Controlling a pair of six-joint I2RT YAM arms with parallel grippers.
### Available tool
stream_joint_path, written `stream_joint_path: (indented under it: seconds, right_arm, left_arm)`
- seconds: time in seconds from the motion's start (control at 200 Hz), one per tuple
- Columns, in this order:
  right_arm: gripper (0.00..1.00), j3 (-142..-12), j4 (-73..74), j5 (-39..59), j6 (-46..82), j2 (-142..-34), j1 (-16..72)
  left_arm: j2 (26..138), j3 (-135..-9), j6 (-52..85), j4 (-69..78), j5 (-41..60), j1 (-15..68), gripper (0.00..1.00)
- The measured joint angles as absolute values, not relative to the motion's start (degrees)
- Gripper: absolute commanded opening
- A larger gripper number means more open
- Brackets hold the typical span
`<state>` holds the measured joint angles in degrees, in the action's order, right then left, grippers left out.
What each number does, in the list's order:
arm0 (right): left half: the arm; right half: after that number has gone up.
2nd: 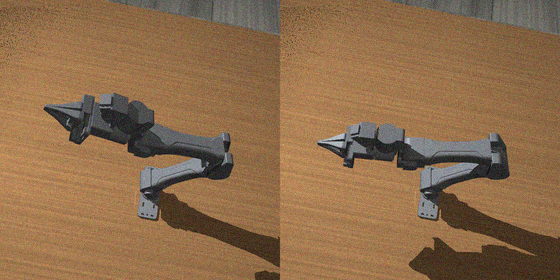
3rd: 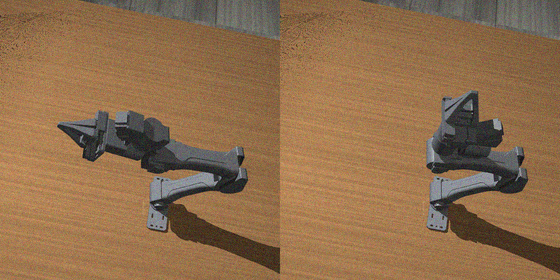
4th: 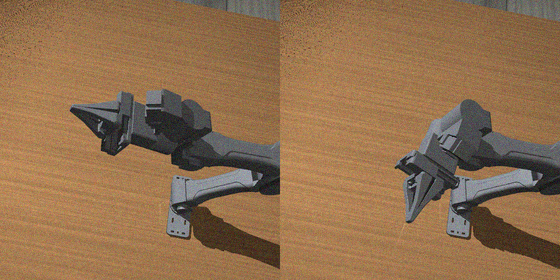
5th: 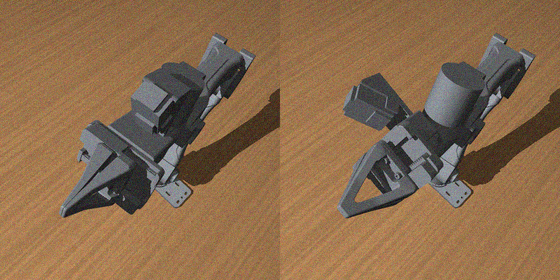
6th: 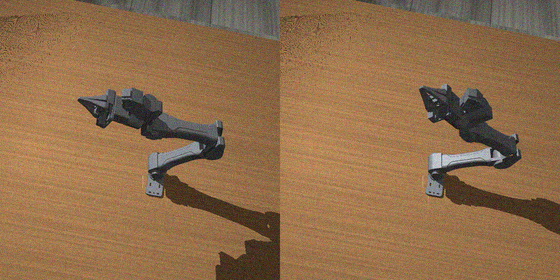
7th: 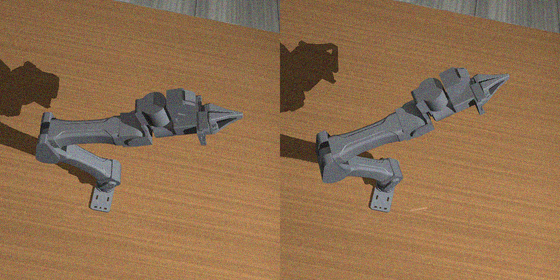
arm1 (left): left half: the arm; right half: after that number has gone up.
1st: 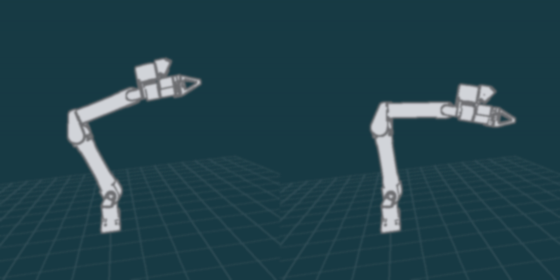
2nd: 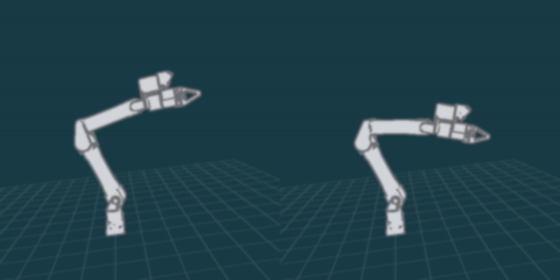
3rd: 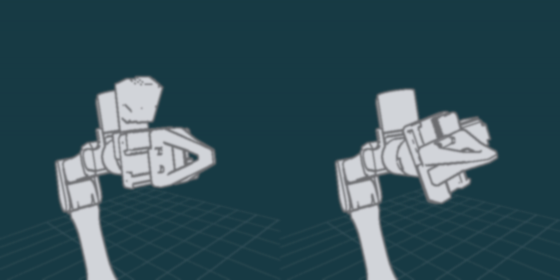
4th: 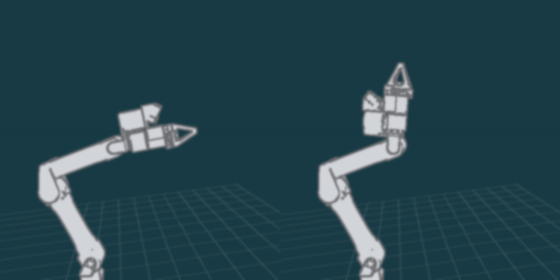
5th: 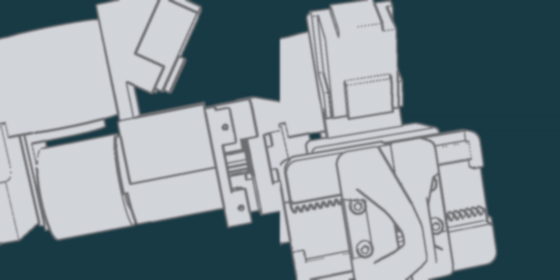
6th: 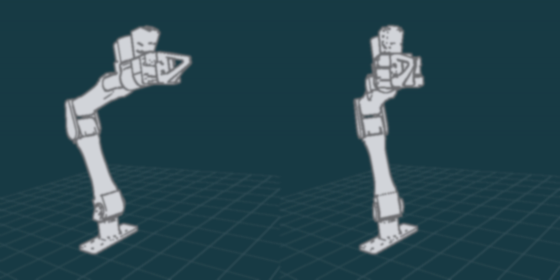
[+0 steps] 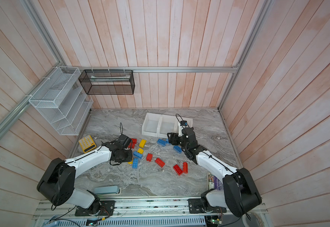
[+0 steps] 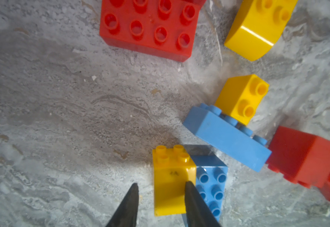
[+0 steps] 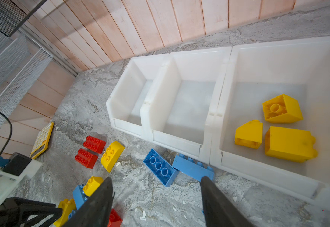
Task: Sort the legos into containers by color
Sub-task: 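Lower the left gripper onto a yellow brick beside a blue brick and grasp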
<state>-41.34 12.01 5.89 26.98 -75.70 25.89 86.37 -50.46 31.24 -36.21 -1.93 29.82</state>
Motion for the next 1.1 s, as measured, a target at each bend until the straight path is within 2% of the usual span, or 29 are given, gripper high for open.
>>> stream_joint_path:
  seconds: [0.345,0.67,1.1]
  right_arm:
    - [0.70,-41.34,11.99,5.89,26.98,-75.70,25.89]
    - [0.70,-41.34,11.94,6.35,27.27,-75.26,25.89]
    - [0.70,-41.91,9.19,8.25,28.91,-69.89,25.89]
  left_arm:
    - [85.65,-52.14,31.09,-37.76,-2.07,29.80,0.36]
    - [78.91,-53.89,30.20,-38.19,-1.67,29.82,0.36]
    - [78.63,-61.10,29.52,-35.62,3.75,29.82,0.36]
